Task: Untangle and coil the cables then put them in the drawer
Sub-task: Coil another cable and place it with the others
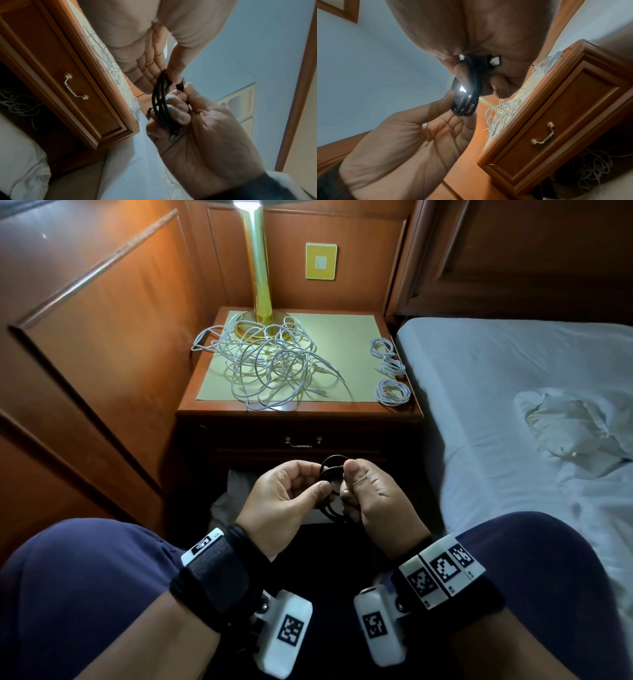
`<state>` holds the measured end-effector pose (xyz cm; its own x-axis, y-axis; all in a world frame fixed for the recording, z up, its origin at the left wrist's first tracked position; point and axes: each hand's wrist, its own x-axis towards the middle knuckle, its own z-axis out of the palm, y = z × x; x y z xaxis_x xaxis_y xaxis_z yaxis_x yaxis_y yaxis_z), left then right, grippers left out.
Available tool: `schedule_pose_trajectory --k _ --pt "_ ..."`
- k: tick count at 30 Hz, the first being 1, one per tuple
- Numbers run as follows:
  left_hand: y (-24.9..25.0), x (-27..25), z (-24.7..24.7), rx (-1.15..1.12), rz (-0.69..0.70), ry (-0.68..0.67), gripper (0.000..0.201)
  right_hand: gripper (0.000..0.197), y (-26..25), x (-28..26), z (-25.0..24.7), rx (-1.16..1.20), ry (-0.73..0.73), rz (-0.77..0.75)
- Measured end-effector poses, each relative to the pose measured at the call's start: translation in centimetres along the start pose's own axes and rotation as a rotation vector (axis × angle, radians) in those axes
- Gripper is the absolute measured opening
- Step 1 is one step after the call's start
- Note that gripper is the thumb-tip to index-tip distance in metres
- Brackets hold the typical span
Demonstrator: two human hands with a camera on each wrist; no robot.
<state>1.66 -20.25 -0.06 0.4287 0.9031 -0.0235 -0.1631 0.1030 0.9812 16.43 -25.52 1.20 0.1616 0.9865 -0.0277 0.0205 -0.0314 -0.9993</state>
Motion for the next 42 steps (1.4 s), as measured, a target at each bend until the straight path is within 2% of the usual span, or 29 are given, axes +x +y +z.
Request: schedule_pose_trajectory --k 2,6,13,17,22,27,32,38,42 --pt "0.0 0.0 0.0 -0.071 -0.042 -0.022 0.017 0.037 0.2 0.1 0.1 -0.021 0.005 -0.011" --pt "0.1 0.1 0.1 -0.289 -0.174 -0.102 0.034 0.040 0.4 0.2 0.2 -0.027 0.001 -0.026" --pt "0.0 0.5 -0.1 -0.263 -0.216 -0.090 0.020 0.042 0.8 0.6 0.3 -0.111 0.036 -0.047" --pt "-0.1 0.8 -0.1 -0.175 -0.177 -0.089 0.028 0.036 0.8 0.7 0.4 -0.172 0.101 -0.048" --pt "-0.5 0.6 -0.2 -0.061 -0.065 -0.102 0.028 0.035 1.3 1.0 -0.1 -0.114 0.137 -0.039" --pt "-0.2 0.8 -0.7 -0.109 -0.027 -0.030 0.035 0.042 1.2 1.0 -0.7 -0.173 0.158 -0.068" --pt "-0.2 0.8 -0.9 -0.233 -0.049 -0.008 0.035 0.039 1.2 1.1 -0.9 -0.210 0.158 -0.088" --pt "0.7 0.7 -0.8 -0.557 -0.180 -0.102 0.034 0.038 1.5 1.1 -0.9 -0.269 0.180 -0.154" --pt "1.3 0.8 -0.7 -0.602 -0.226 -0.107 0.030 0.039 1.1 0.9 -0.7 -0.266 0.157 -0.166"
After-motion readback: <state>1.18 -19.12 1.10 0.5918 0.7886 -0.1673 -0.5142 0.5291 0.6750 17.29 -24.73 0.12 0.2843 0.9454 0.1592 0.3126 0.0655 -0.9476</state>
